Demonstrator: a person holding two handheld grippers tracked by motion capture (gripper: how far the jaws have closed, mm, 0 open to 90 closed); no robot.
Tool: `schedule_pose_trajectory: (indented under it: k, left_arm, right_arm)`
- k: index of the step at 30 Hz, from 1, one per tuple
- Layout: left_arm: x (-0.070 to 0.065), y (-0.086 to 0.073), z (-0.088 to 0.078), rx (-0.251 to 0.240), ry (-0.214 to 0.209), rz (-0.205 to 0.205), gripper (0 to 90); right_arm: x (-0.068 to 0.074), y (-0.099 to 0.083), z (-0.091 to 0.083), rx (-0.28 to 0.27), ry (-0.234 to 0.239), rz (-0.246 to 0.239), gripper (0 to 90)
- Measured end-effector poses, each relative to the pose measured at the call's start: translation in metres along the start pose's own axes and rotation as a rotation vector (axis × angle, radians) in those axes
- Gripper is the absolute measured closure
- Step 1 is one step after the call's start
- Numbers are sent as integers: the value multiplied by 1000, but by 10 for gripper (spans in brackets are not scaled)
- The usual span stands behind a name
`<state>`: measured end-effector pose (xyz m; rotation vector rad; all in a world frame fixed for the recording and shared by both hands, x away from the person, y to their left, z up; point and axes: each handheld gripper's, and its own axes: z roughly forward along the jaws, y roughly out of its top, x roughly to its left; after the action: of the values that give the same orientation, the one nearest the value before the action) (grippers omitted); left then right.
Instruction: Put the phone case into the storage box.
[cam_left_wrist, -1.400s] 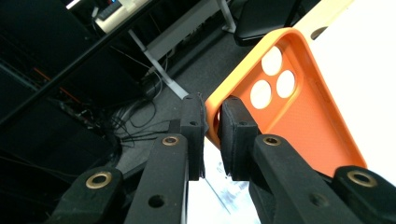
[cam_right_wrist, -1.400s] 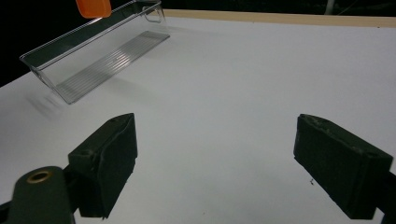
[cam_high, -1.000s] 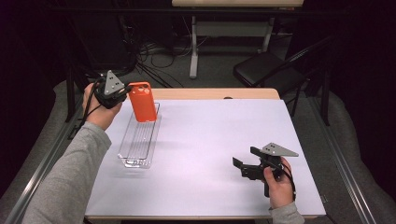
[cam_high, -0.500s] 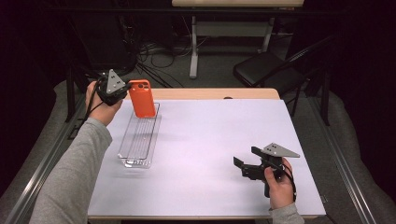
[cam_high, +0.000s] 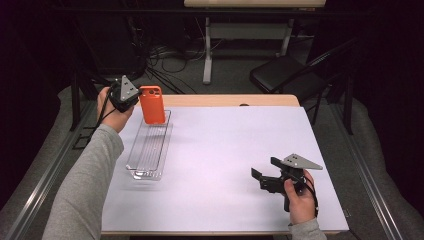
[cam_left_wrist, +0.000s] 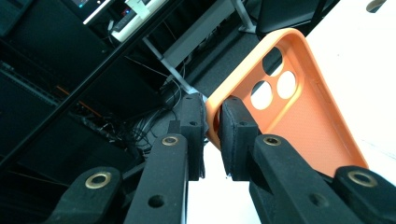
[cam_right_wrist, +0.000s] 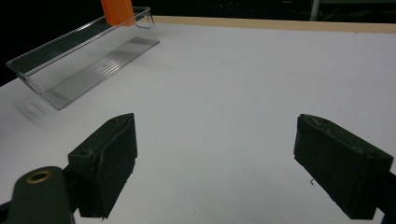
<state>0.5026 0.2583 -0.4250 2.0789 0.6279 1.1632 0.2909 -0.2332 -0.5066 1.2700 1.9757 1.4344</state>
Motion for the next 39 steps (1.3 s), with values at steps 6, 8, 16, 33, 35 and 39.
schedule_pose_trajectory:
  k: [6, 8, 16, 33, 35, 39]
  left_arm:
    - [-5, -3, 8, 6, 17, 13, 804]
    - [-6, -4, 11, 4, 22, 13, 804]
    - [-12, -12, 22, 24, 22, 17, 804]
    - [-18, -18, 34, 4, 34, 19, 804]
    - [-18, -18, 34, 5, 34, 19, 804]
    - [-19, -19, 36, 12, 35, 23, 804]
  right_arm:
    - [-1, 0, -3, -5, 3, 3, 132]
    - [-1, 0, -4, -7, 0, 5, 132]
    - [-3, -1, -5, -5, -3, 7, 132]
    - [-3, -4, -3, 5, -6, 7, 132]
    - [-3, -4, -3, 4, -5, 7, 132]
    - [-3, -4, -3, 7, -5, 7, 132]
